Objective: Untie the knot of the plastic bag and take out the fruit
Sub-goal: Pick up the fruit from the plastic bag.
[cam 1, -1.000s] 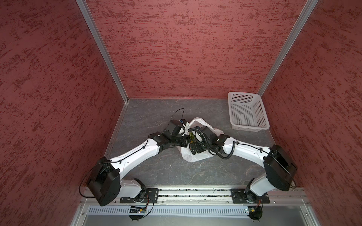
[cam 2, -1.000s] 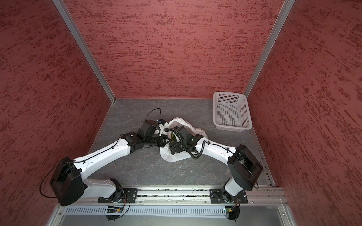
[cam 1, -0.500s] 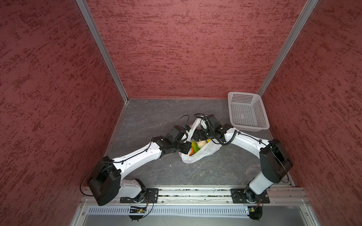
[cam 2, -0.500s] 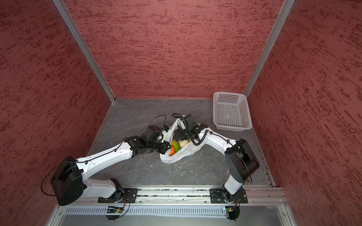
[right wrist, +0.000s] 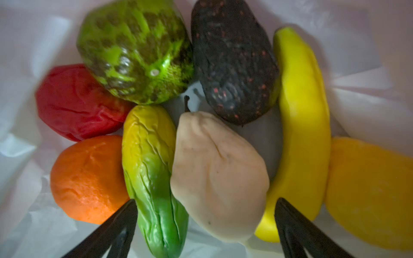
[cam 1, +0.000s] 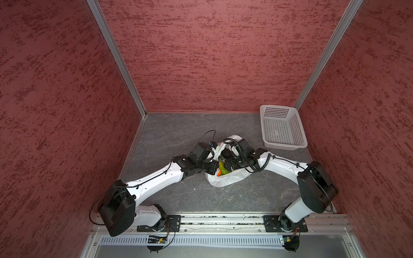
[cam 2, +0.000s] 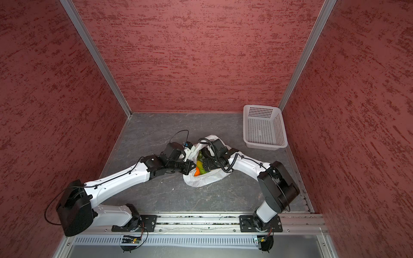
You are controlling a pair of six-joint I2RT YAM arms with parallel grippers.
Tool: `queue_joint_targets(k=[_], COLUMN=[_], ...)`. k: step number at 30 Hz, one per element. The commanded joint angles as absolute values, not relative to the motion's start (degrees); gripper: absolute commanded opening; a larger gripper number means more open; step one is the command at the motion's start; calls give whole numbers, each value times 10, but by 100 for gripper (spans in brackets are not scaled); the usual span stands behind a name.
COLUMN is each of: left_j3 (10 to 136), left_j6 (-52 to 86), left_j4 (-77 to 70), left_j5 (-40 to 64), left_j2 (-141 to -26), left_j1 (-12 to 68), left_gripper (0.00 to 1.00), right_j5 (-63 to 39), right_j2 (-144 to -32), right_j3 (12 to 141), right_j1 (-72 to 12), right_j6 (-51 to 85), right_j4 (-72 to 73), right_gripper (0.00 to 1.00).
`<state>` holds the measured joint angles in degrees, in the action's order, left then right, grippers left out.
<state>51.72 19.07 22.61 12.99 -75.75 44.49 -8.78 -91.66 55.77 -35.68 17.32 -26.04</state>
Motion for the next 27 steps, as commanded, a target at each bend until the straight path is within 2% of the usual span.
queue_joint_targets(k=[1, 13, 27], left_j3=[526, 503, 487], left_j6=[196, 210, 234], left_j4=[210, 184, 159], left_j5=[148, 138, 135], left_j2=[-769, -790, -784], left_j1=[454, 466, 457], left_gripper=[0, 0, 0], right_j5=[-62, -56, -26], right_j2=[-906, -979, -995], right_j3=[559, 607, 574], right_j1=[-358, -359, -370], right_j6=[171, 171, 175], right_j4=[-266, -218, -213], right_gripper=[97, 86, 73])
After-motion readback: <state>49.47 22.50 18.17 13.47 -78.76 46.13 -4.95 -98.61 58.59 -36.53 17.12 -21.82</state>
